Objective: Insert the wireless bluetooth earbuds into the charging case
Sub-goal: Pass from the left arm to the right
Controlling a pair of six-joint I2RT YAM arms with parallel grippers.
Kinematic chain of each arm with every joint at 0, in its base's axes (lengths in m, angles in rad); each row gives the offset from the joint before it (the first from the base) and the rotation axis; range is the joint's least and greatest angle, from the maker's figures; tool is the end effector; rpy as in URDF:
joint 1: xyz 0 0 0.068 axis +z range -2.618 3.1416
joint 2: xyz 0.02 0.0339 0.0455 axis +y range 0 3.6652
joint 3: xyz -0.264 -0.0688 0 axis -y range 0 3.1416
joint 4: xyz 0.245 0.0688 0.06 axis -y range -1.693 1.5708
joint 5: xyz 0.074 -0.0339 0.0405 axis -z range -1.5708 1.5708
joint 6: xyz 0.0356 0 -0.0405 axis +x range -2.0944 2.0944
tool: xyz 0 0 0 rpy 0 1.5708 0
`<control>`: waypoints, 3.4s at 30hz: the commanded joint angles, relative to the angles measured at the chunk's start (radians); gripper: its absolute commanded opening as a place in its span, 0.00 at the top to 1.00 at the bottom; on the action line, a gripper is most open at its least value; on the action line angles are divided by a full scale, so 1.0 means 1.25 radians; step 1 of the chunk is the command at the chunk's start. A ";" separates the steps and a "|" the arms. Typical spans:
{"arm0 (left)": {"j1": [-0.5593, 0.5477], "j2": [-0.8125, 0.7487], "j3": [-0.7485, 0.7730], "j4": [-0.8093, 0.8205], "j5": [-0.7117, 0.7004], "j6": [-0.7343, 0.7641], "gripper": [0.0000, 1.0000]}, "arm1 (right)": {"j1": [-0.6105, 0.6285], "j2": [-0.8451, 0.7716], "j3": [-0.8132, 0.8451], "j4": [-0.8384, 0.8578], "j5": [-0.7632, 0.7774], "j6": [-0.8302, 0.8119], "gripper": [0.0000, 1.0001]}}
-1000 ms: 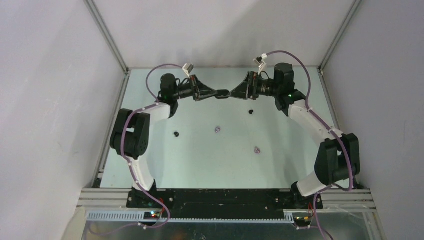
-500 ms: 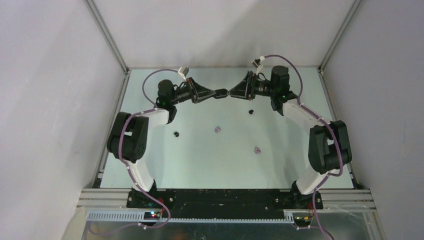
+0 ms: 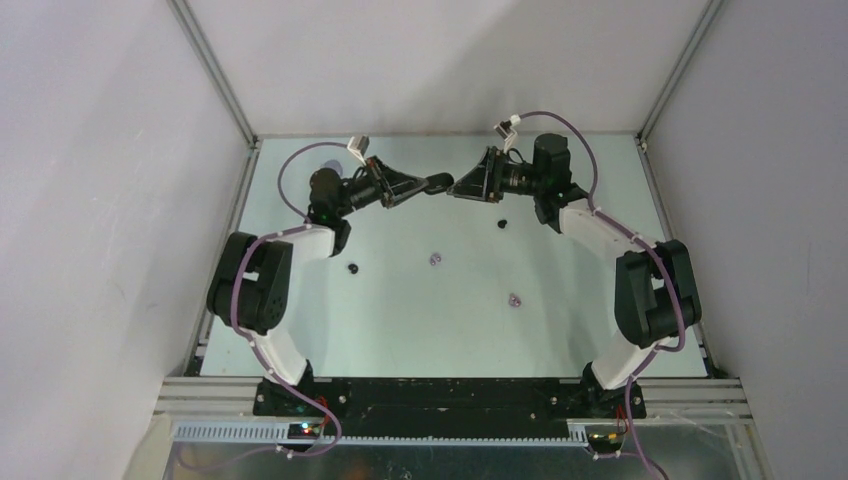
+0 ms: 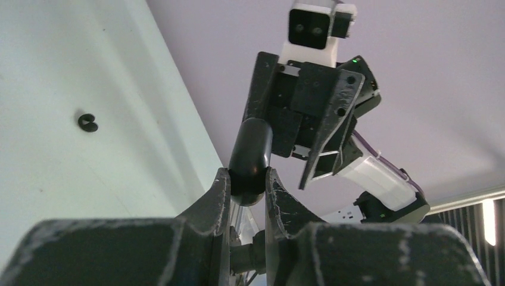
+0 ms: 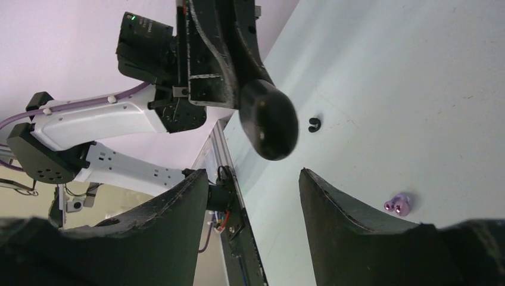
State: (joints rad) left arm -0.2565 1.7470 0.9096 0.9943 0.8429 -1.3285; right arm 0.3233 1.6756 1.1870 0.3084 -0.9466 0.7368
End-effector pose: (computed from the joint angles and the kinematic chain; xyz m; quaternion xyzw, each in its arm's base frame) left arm 0.3524 -0.1199 0.2468 -0.0353 0.6684 -0.6806 0.2979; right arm 0.3562 0.1498 0.2970 -0.1455 0.7288 0.5903 0.3150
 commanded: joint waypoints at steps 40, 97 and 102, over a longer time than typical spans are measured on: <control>-0.046 -0.099 -0.043 0.072 -0.038 0.072 1.00 | 0.010 -0.040 -0.033 0.102 -0.028 -0.082 0.36; 0.010 -0.026 0.123 0.344 0.432 0.011 0.16 | -0.005 -0.176 0.347 -0.986 -0.036 -0.943 0.90; 0.004 -0.005 0.158 0.427 0.480 -0.073 0.01 | 0.055 -0.174 0.414 -1.056 0.080 -1.011 0.88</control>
State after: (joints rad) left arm -0.2466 1.7290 1.0664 1.3354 1.3487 -1.3048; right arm 0.3393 1.4822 1.6329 -0.8429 -0.9630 -0.3721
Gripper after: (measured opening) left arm 0.986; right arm 0.325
